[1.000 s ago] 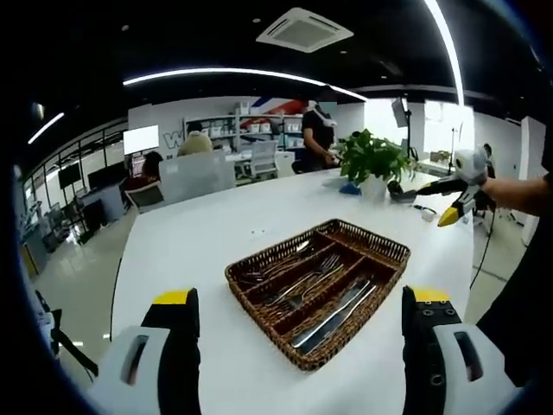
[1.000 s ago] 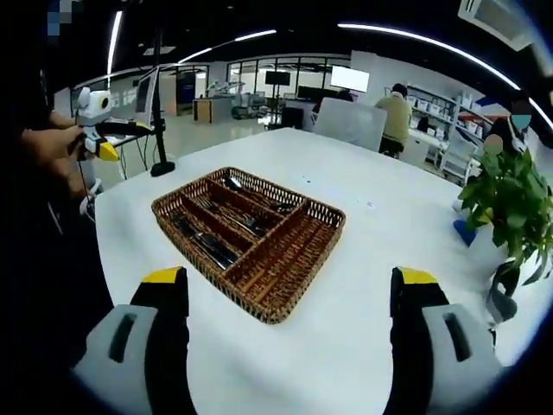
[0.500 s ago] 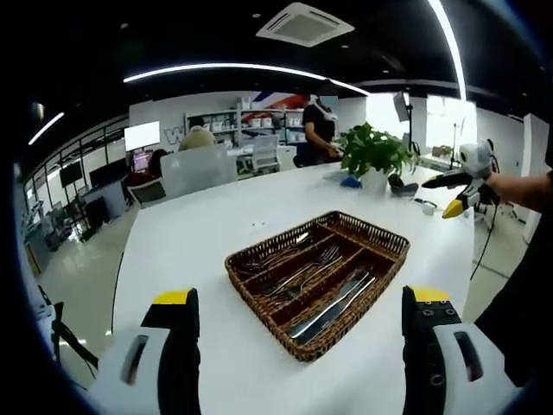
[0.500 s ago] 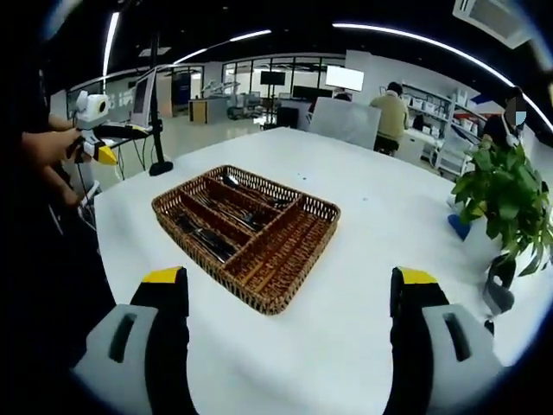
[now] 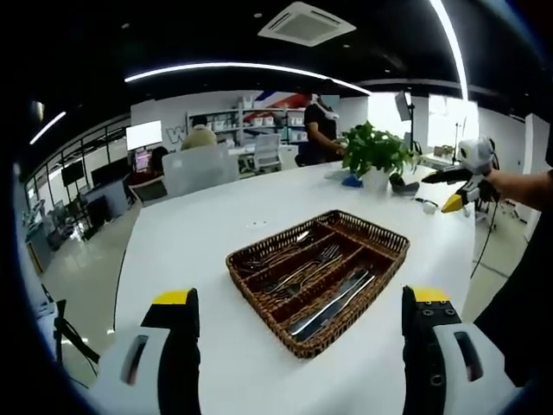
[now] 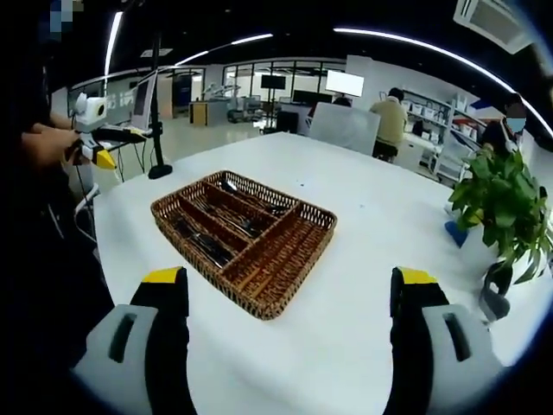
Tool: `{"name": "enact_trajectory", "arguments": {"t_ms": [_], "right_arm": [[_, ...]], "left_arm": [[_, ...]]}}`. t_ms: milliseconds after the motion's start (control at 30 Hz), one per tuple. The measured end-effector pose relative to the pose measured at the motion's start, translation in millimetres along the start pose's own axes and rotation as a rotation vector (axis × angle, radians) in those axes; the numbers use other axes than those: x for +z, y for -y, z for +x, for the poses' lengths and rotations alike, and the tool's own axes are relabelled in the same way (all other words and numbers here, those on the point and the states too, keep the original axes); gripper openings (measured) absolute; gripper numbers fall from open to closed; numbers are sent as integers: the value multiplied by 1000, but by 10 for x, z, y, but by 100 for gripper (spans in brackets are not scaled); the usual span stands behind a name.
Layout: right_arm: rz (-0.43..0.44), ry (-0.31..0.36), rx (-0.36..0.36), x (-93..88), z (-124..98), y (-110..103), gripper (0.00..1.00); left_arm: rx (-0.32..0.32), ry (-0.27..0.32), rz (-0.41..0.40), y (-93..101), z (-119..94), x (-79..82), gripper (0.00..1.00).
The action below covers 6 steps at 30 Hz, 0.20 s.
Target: Arrange the knives, forks, and spoons in their matching storage slots by inserting each utensil handle-first until every utensil is classified and aligned in the correct compartment
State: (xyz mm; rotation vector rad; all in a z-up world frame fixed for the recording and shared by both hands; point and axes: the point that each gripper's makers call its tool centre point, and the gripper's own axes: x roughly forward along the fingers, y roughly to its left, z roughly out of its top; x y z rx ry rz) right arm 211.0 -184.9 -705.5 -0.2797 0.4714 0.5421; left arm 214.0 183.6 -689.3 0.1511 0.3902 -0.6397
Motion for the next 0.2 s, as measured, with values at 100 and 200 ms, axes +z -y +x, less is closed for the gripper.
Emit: {"name": "enact_trajectory", "arguments": {"t_ms": [100, 200], "right_arm": [[0, 0, 6, -5, 2, -20, 100], [-2, 1, 12, -9, 5, -38, 100]], "left_arm": [[1, 8, -11, -11, -26, 48, 99], [6, 4, 0, -16, -36, 48, 99]]}}
